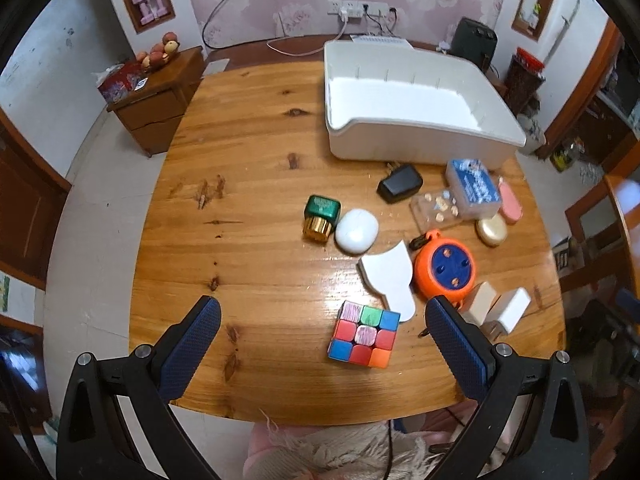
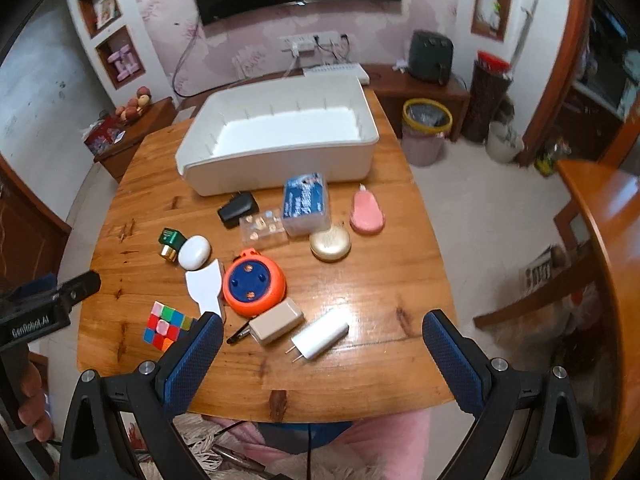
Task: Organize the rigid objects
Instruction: 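Grasp the Rubik's cube with the left tool while the right tool grasps the white charger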
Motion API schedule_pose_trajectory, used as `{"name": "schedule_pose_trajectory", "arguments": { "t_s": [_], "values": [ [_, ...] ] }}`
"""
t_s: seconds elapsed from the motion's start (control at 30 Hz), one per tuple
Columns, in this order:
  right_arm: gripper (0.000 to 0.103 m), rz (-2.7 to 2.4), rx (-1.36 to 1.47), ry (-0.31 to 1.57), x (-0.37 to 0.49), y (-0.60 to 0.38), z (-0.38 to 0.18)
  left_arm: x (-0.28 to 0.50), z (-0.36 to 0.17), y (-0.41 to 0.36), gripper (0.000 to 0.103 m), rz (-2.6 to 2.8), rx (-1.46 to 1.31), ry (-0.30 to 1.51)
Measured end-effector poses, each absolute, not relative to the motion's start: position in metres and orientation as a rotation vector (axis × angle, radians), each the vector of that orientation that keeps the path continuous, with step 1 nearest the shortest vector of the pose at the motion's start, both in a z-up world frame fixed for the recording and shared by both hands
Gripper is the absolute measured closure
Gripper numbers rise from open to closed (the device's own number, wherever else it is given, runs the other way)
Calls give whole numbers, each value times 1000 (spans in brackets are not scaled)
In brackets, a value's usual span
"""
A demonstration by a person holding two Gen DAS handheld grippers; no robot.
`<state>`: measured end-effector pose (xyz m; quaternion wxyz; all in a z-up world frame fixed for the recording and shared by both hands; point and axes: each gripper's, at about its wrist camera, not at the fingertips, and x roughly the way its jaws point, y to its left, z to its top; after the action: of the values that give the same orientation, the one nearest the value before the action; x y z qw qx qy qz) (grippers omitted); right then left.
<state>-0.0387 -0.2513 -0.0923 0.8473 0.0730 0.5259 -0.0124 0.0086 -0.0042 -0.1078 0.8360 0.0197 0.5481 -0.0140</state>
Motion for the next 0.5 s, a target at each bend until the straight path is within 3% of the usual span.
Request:
{"name": "schedule_pose_trajectory", "arguments": {
  "t_s": [0.27,0.33,0.5],
  "values": [
    [4,-58,314,1242,-24,-267,-144,11,-157,-22,1,-74,174,1254],
    [11,-59,349,1283,-20,-266,-159,12,-170,-25,1,-88,185,1279],
    [13,-80,390,1346,-12,-267,-184,15,-194,-29,1,-106,208,1324]
  ]
}}
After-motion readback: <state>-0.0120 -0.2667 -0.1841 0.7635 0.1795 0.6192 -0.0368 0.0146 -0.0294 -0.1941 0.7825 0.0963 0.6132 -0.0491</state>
